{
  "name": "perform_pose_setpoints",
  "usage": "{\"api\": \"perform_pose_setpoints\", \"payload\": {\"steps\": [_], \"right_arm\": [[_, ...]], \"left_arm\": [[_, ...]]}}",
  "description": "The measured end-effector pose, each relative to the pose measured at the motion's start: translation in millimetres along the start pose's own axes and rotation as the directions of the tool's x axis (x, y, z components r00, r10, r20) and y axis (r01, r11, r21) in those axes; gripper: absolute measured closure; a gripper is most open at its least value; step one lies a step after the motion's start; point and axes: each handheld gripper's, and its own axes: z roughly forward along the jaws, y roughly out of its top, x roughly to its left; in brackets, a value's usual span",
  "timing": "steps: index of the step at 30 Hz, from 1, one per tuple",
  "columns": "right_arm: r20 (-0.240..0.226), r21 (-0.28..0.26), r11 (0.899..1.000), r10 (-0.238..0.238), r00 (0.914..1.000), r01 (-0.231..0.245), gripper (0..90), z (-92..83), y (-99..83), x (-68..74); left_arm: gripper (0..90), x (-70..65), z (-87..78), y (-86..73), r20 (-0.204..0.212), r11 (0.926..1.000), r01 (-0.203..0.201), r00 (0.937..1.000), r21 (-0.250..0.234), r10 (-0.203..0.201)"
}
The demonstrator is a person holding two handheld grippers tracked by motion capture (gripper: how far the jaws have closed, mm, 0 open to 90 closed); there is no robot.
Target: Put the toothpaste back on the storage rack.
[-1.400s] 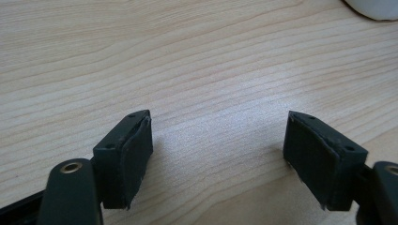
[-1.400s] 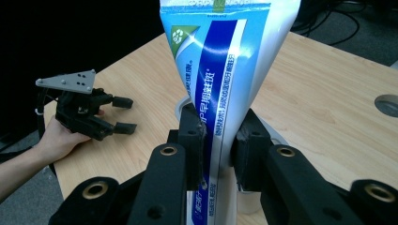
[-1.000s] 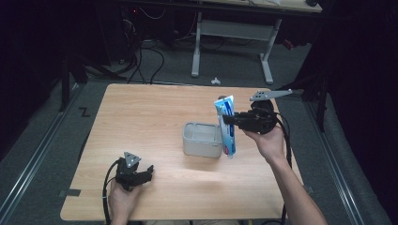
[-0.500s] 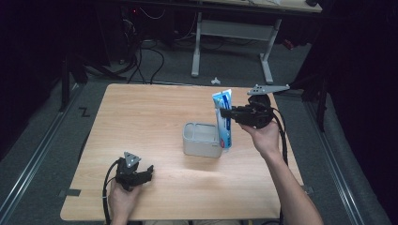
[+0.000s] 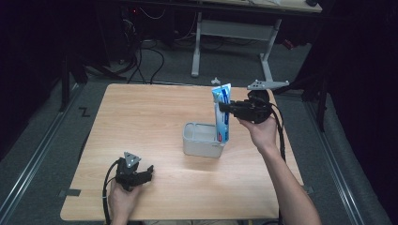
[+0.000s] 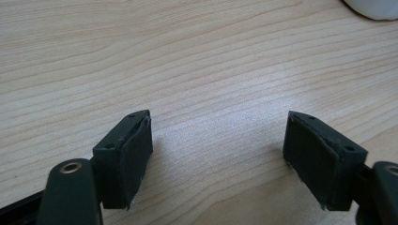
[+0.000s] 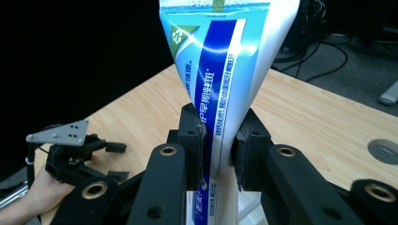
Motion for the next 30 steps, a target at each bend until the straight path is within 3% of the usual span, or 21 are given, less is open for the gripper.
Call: {"api": "perform_pose_setpoints", "payload": {"steps": [9, 22, 30], "right_arm": [[0.012, -0.028, 1.0, 0.011, 0.9999, -0.011, 75.5, 12.6, 3.0, -5.3], [0.016, -0.068, 0.998, 0.009, 0.9998, -0.008, 75.5, 27.2, 5.0, -1.6], [0.039, -0.034, 0.999, -0.007, 0.9992, 0.008, 75.4, 43.2, 0.8, 1.0]], "left_arm": [[24.9, -0.1, -0.1, 0.1, 0.0, 1.0, 0.0, 1.0, 0.002, 0.0], [24.9, -0.5, 0.1, -0.1, -0.005, 1.0, 0.002, 1.0, -0.001, -0.002], [24.9, -0.5, 0.0, -0.1, -0.005, 1.0, 0.002, 1.0, 0.0, -0.002]]}}
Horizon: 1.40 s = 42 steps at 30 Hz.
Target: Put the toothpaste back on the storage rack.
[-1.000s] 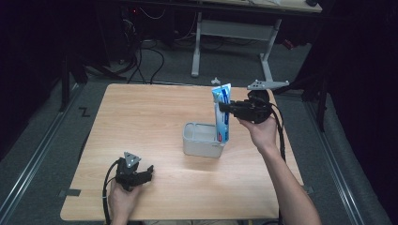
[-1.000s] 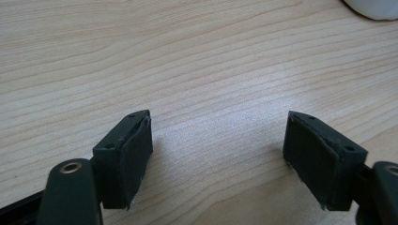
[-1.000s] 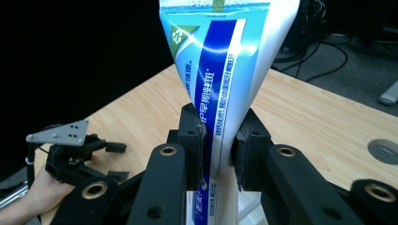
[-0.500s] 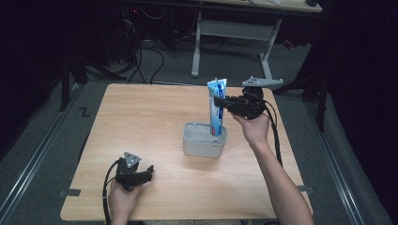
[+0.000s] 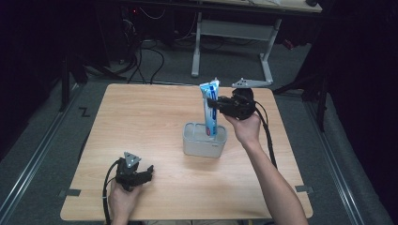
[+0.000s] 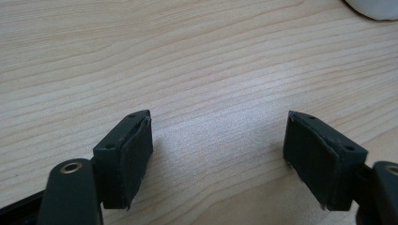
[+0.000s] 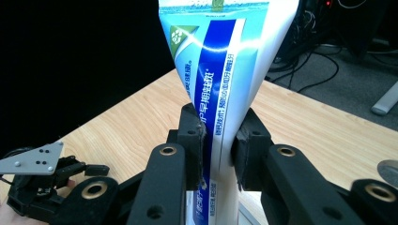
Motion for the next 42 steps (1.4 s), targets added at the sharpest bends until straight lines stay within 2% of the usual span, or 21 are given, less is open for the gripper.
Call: {"api": "perform_pose_setpoints", "payload": {"steps": [2, 13, 30, 36, 42], "right_arm": [[-0.001, 0.013, 1.0, 0.007, 1.0, -0.007, 75.4, 6.5, -3.1, -0.1], [0.041, 0.054, 0.998, -0.039, 0.9984, 0.037, 75.3, 25.2, -13.9, 5.7], [0.068, 0.102, 0.993, -0.059, 0.9959, 0.052, 75.1, 37.8, -27.5, 9.8], [0.077, 0.122, 0.99, -0.087, 0.9932, 0.077, 75.1, 41.9, -30.7, 13.5], [0.087, 0.144, 0.986, -0.095, 0.9917, 0.082, 75.0, 47.5, -32.9, 15.7]], "left_arm": [[24.9, 0.1, 0.0, 0.0, 0.0, 1.0, -0.001, 1.0, 0.001, 0.001], [24.9, 0.3, -0.2, 0.1, 0.002, 1.0, -0.001, 1.0, 0.003, 0.001], [24.9, 0.5, -0.1, 0.2, 0.004, 1.0, -0.001, 1.0, 0.002, 0.001], [24.9, 0.4, 0.0, 0.1, 0.003, 1.0, -0.001, 1.0, 0.001, 0.001], [24.9, 0.5, 0.2, 0.2, 0.003, 1.0, 0.0, 1.0, 0.0, 0.0]]}}
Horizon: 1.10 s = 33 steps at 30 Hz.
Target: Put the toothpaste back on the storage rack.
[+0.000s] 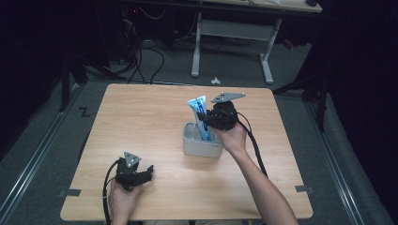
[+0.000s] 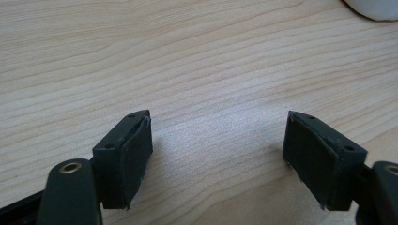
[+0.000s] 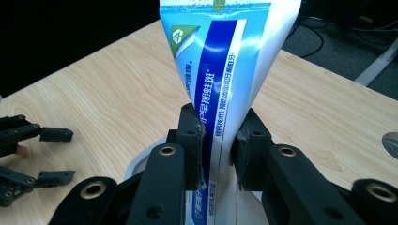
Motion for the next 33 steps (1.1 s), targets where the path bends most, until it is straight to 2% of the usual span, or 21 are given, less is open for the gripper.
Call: {"api": "perform_pose_setpoints", "payload": {"steps": [5, 11, 12, 15, 25, 28, 33], "right_arm": [[-0.009, 0.008, 1.0, 0.012, 0.9999, -0.012, 74.8, -0.1, -4.1, -2.6], [-0.007, 0.029, 1.0, 0.004, 1.0, -0.004, 74.8, -1.0, -10.0, -6.6], [-0.012, 0.032, 0.999, 0.023, 0.9997, -0.023, 74.8, -1.1, -12.0, -8.2], [-0.011, 0.035, 0.999, 0.024, 0.9997, -0.023, 74.8, -0.5, -13.0, -8.7], [-0.019, 0.06, 0.998, 0.004, 0.9998, -0.003, 74.6, 7.4, -15.1, -3.1], [-0.017, 0.064, 0.998, -0.017, 0.9997, 0.018, 74.4, 8.4, -16.4, -1.5], [-0.015, 0.076, 0.997, -0.015, 0.9998, 0.017, 74.3, 12.0, -19.1, -2.7]], "left_arm": [[24.9, 0.0, -0.1, 0.1, 0.001, 1.0, -0.001, 1.0, 0.002, 0.001], [24.9, 0.0, 0.0, 0.1, 0.0, 1.0, 0.0, 1.0, 0.001, 0.0], [24.9, 0.0, 0.0, 0.1, 0.0, 1.0, 0.0, 1.0, 0.002, 0.0], [24.8, 0.1, 0.0, 0.2, 0.0, 1.0, -0.001, 1.0, 0.002, 0.001], [24.9, 0.1, 0.0, 0.1, 0.0, 1.0, 0.0, 1.0, 0.002, 0.0], [24.9, 0.0, 0.0, 0.1, 0.0, 1.0, 0.0, 1.0, 0.002, 0.0], [24.9, 0.0, 0.0, 0.1, 0.001, 1.0, 0.0, 1.0, 0.001, 0.0]]}}
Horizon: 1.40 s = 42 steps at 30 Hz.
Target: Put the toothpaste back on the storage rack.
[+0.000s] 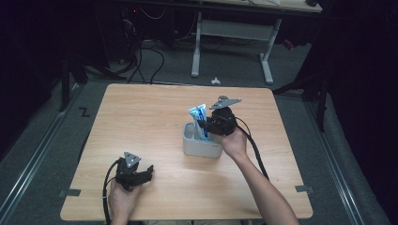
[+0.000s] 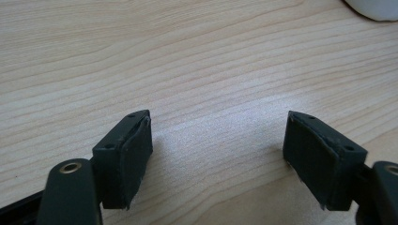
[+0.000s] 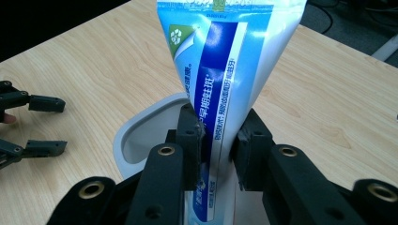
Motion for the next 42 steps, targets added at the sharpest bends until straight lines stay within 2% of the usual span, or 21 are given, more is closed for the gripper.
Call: {"api": "perform_pose_setpoints", "payload": {"steps": [3, 5, 11, 22, 24, 25, 27, 28, 32, 42], "right_arm": [[-0.005, 0.009, 1.0, 0.011, 0.9999, -0.011, 74.2, 1.7, -3.1, -0.6], [-0.005, 0.01, 1.0, 0.001, 1.0, -0.001, 74.3, 2.7, -5.0, -0.5], [-0.011, -0.001, 1.0, 0.026, 0.9996, -0.026, 73.9, 2.3, -7.3, -3.0], [-0.002, -0.013, 1.0, 0.013, 0.9999, -0.013, 72.5, 4.9, -7.9, -1.3], [-0.003, -0.012, 1.0, 0.016, 0.9999, -0.016, 71.7, 4.9, -8.0, -1.3], [-0.009, -0.021, 1.0, 0.02, 0.9998, -0.02, 66.6, 4.2, -8.1, -2.3], [-0.013, -0.025, 0.999, 0.026, 0.9996, -0.026, 64.7, 3.7, -8.1, -2.1], [-0.004, -0.03, 0.999, 0.022, 0.9997, -0.022, 59.9, 1.7, -7.8, -1.7], [0.001, -0.049, 0.999, 0.021, 0.9998, -0.021, 54.5, -4.1, -7.7, -2.2], [0.012, -0.092, 0.995, 0.038, 0.9992, -0.037, 52.6, -24.7, -8.5, -7.4]], "left_arm": [[24.9, 0.0, 0.0, 0.0, 0.0, 1.0, 0.0, 1.0, 0.0, 0.0], [24.9, 0.0, 0.0, 0.0, 0.0, 1.0, 0.0, 1.0, 0.0, 0.0], [24.9, -0.1, 0.0, 0.0, -0.001, 1.0, 0.0, 1.0, 0.0, 0.0], [24.9, -0.2, -0.1, -0.1, -0.002, 1.0, 0.0, 1.0, 0.0, 0.0], [24.9, -0.2, -0.1, -0.1, -0.002, 1.0, 0.0, 1.0, 0.0, 0.0], [24.9, -0.2, -0.1, -0.1, -0.002, 1.0, -0.001, 1.0, 0.0, 0.001], [24.9, -0.2, -0.1, 0.0, -0.002, 1.0, 0.0, 1.0, 0.0, 0.0], [24.9, -0.1, -0.1, 0.0, -0.001, 1.0, 0.0, 1.0, 0.0, 0.0], [24.9, -0.1, -0.1, 0.0, -0.001, 1.0, 0.0, 1.0, 0.0, 0.0], [24.9, -0.1, 0.0, 0.0, -0.001, 1.0, 0.0, 1.0, 0.0, 0.0]]}}
